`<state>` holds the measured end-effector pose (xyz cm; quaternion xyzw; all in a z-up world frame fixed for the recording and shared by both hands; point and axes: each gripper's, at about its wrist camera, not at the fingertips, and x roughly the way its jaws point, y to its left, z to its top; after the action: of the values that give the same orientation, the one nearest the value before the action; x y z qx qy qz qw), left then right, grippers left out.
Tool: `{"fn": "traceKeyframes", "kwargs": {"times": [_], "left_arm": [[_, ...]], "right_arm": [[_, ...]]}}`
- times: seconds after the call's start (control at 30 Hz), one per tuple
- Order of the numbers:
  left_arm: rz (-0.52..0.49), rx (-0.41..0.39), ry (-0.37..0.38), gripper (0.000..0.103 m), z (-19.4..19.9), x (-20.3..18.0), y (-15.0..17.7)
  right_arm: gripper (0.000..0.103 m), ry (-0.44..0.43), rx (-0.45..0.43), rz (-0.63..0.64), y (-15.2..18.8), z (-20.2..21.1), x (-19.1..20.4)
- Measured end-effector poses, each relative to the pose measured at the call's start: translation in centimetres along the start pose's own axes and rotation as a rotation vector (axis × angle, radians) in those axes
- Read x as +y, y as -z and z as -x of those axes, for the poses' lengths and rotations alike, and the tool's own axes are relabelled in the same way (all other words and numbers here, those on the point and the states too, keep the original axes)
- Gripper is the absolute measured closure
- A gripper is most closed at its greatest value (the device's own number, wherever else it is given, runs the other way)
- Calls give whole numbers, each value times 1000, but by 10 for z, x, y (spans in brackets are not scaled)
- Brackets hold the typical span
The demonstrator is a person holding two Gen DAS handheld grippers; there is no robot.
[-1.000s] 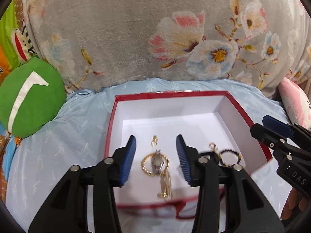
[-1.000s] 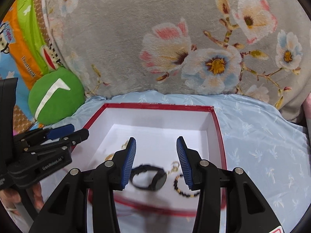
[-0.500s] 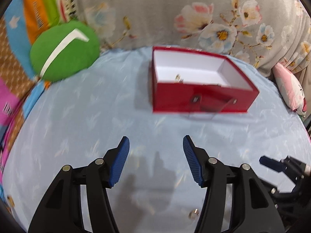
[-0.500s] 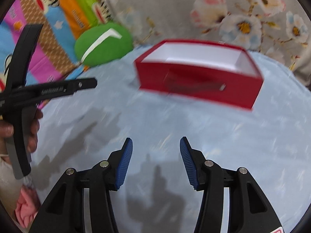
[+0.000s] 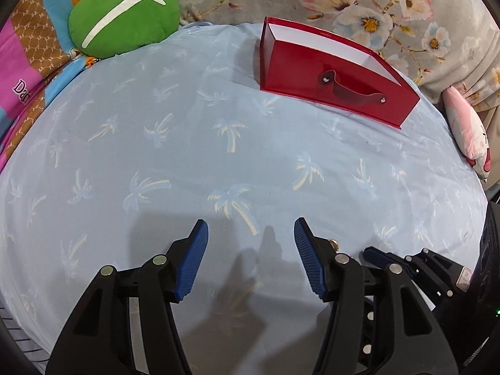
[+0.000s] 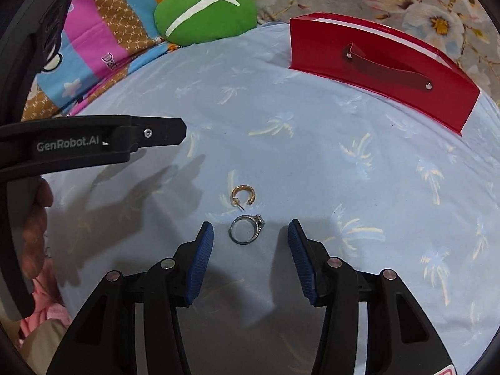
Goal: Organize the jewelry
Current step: 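Move both grippers back over the silver ring and gold hoop earring, then grasp the silver ring with the right gripper while the left grasps the gold hoop earring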
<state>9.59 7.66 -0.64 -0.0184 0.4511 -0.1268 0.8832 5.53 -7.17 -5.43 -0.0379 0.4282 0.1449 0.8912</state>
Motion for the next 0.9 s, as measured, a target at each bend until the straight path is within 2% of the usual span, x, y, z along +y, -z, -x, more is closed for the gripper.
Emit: {"fn": "traceKeyframes", "kwargs": {"times": [0.03,0.1,0.2,0.5,0.6,0.67,0.73,0.77,0.9], "left_arm": [[0,2,7,48,0,0,1],[-6,7,18,48,-1,-2,2],[-20,16,41,48,-5,-9,2],[-86,87,134,48,-30,-52,15],[-110,77,122,49,-34,-61,18],[-121,69,115,59,-35,-63,17],[-130,70,118,81,-36,-65,17],[-132,72,121,87,-37,-65,17],[-143,65,129,87,-37,-66,18]], "right_arm": [[66,19,0,10,0,0,0],[84,37,0,7,-1,0,-2],[84,22,7,-55,-3,1,-19],[84,99,-52,-159,-7,35,-65],[84,114,-64,-177,-8,42,-75],[84,115,-67,-185,-8,44,-78],[84,108,-67,-196,-8,43,-81],[84,105,-66,-201,-8,42,-82],[84,100,-73,-212,-9,43,-84]]}}
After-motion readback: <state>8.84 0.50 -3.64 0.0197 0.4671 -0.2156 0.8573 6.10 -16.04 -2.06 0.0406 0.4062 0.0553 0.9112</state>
